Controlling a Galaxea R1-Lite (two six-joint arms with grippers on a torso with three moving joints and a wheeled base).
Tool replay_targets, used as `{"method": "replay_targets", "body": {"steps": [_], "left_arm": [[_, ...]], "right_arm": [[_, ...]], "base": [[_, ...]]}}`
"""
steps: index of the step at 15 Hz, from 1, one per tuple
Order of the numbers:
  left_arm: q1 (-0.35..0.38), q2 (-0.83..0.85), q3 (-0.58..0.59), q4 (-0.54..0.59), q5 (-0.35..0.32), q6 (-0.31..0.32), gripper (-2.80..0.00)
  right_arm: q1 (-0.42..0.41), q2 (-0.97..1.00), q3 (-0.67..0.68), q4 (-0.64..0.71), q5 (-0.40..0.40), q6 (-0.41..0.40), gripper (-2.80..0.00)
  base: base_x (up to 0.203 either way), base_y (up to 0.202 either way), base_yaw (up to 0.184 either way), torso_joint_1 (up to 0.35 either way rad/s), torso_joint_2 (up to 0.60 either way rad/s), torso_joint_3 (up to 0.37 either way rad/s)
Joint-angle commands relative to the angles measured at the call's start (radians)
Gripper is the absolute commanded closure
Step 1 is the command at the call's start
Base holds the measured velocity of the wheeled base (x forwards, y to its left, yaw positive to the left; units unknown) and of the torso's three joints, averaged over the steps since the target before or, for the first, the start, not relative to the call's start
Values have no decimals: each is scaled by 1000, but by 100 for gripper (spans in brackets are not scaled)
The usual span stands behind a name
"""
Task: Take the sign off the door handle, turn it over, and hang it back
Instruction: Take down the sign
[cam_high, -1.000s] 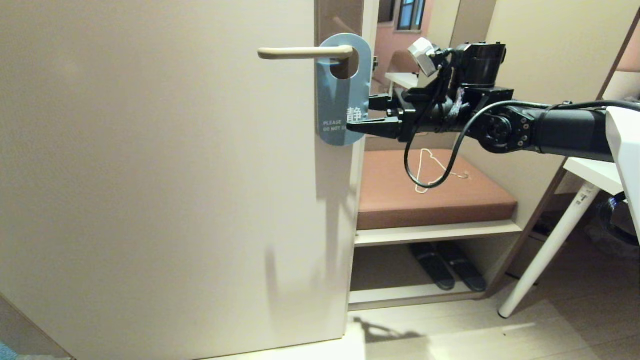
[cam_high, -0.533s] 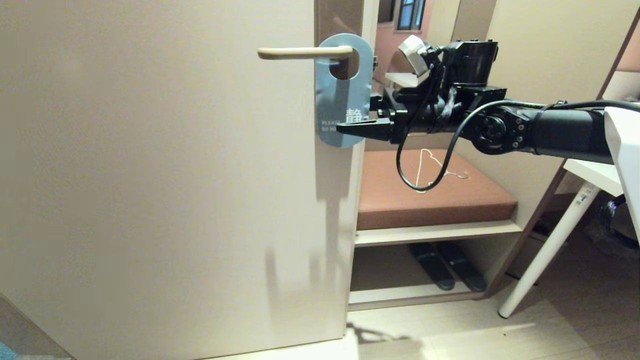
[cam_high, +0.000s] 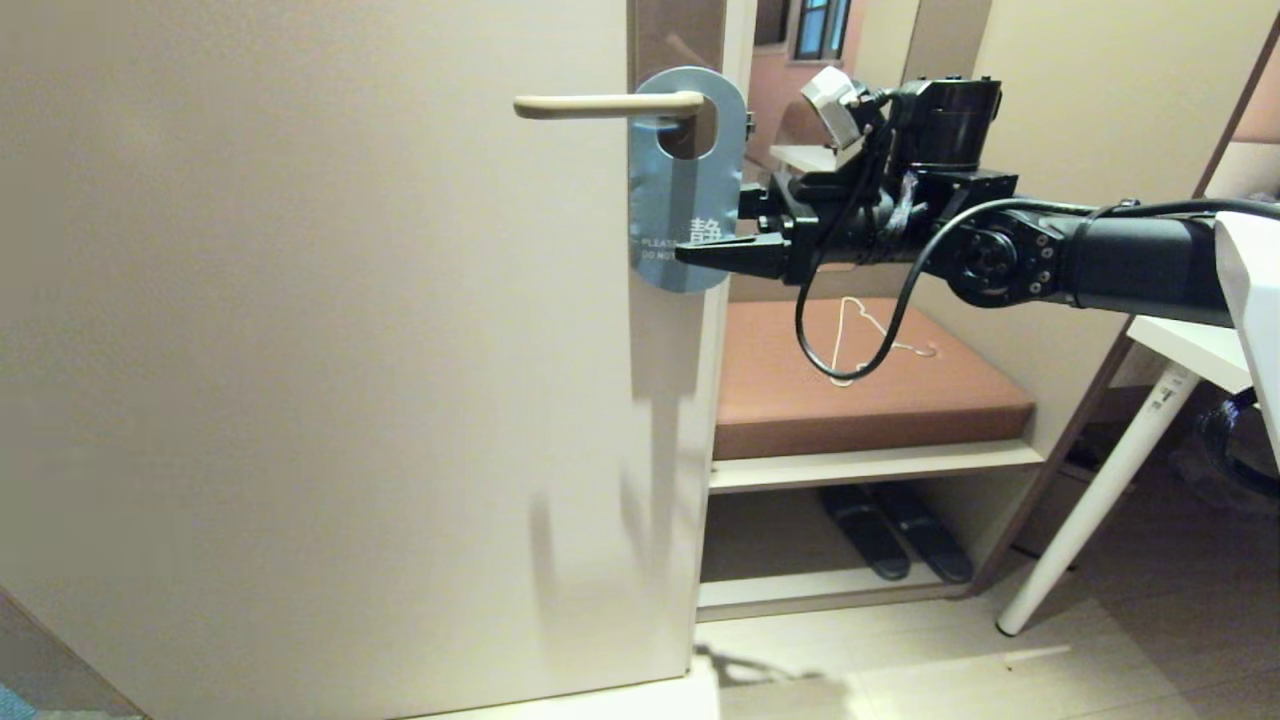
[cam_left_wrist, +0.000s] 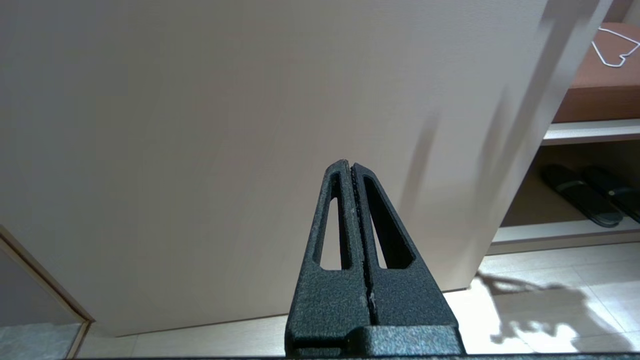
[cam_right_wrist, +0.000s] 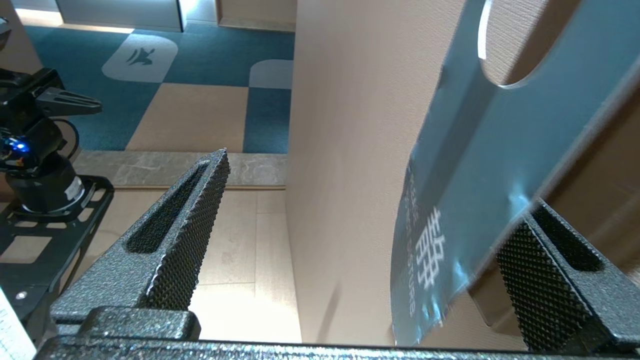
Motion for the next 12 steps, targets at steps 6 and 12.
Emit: {"method": "replay_targets", "body": {"steps": [6, 12], "left_arm": [[0, 1, 0, 0, 0, -1, 0], [-1, 1, 0, 0, 0, -1, 0]], "right_arm": [[10, 10, -1, -3, 6, -1, -280], [16, 9, -3, -6, 4, -1, -280]], "base": [[0, 0, 0, 0, 0, 0], [0, 0, 0, 0, 0, 0]]}}
